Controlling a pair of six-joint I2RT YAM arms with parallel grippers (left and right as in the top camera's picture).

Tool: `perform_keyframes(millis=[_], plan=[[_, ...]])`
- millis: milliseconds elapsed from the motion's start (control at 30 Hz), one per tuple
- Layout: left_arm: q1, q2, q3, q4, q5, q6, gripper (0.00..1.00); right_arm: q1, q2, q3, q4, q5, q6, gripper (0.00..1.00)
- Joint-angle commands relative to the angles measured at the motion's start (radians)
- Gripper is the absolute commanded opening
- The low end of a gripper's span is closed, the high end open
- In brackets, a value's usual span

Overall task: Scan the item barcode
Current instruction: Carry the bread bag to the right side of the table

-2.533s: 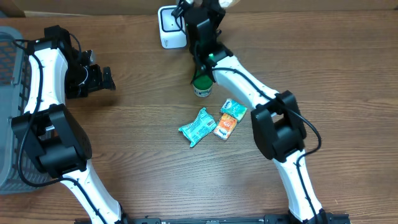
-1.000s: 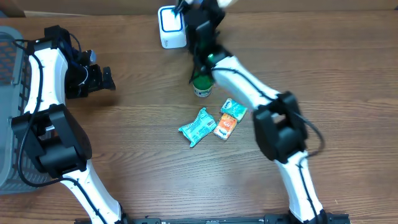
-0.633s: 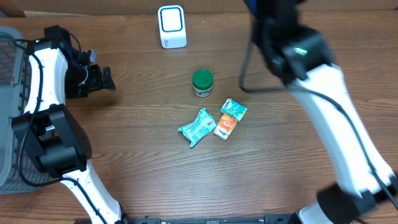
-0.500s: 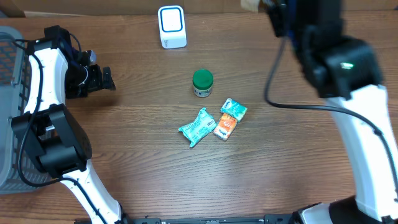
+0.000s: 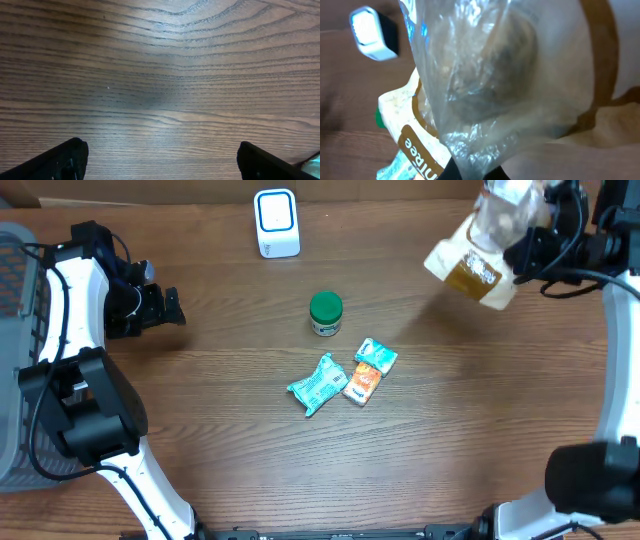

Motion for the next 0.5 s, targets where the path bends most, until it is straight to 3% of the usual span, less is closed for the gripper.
perform_keyframes(millis=[0, 467], plan=[[-0.001, -0.013, 0.010, -0.002, 0.000, 0.002, 1.00, -0.033, 0.063, -0.068, 0.012, -0.066, 0.012, 0.04], [-0.001, -0.013, 0.010, -0.002, 0.000, 0.002, 1.00, -0.120, 0.114, -0.277, 0.171, -0.065, 0.030, 0.04]])
